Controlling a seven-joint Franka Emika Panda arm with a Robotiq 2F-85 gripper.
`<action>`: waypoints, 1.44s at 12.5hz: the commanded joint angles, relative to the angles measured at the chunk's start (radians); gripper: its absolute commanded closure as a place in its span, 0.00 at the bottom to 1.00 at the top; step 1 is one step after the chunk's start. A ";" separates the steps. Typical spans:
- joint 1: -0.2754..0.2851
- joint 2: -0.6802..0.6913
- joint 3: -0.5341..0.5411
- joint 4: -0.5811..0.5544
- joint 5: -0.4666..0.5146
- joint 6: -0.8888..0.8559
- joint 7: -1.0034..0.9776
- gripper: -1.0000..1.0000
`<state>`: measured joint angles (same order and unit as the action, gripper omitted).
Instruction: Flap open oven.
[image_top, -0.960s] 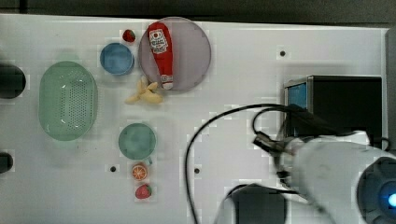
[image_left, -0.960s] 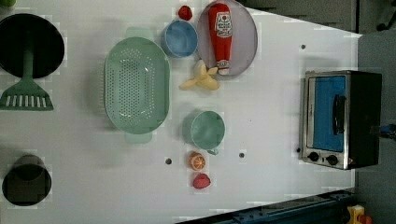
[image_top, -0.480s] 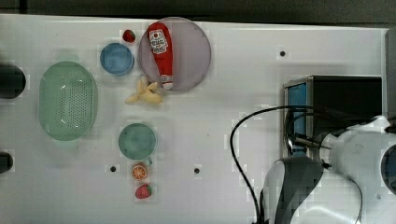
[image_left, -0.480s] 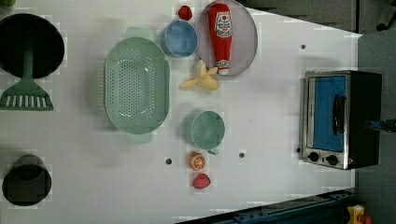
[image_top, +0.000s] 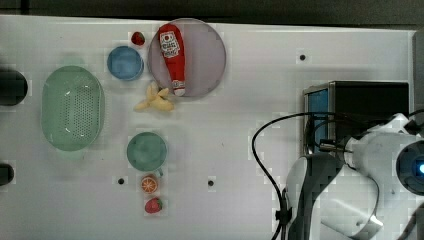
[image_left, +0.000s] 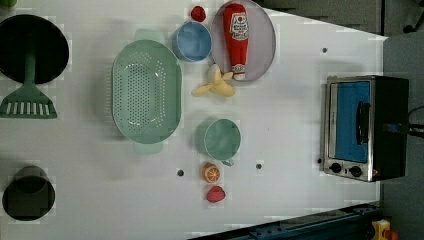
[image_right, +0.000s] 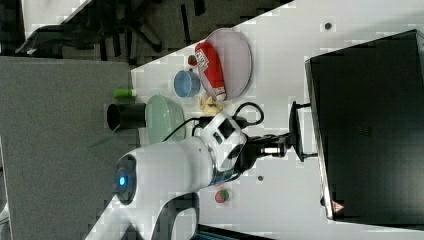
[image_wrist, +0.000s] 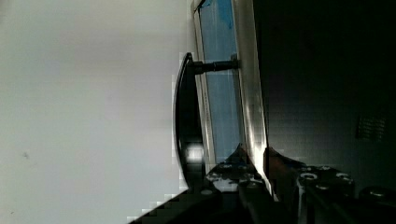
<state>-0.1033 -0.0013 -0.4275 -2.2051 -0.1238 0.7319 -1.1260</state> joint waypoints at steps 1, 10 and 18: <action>0.000 0.064 0.007 -0.017 0.002 0.069 -0.054 0.82; 0.005 0.139 0.033 -0.035 -0.001 0.118 -0.027 0.82; 0.079 0.148 0.139 -0.103 -0.232 0.122 0.291 0.82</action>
<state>-0.0842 0.1322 -0.3242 -2.2793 -0.3516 0.8564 -0.9629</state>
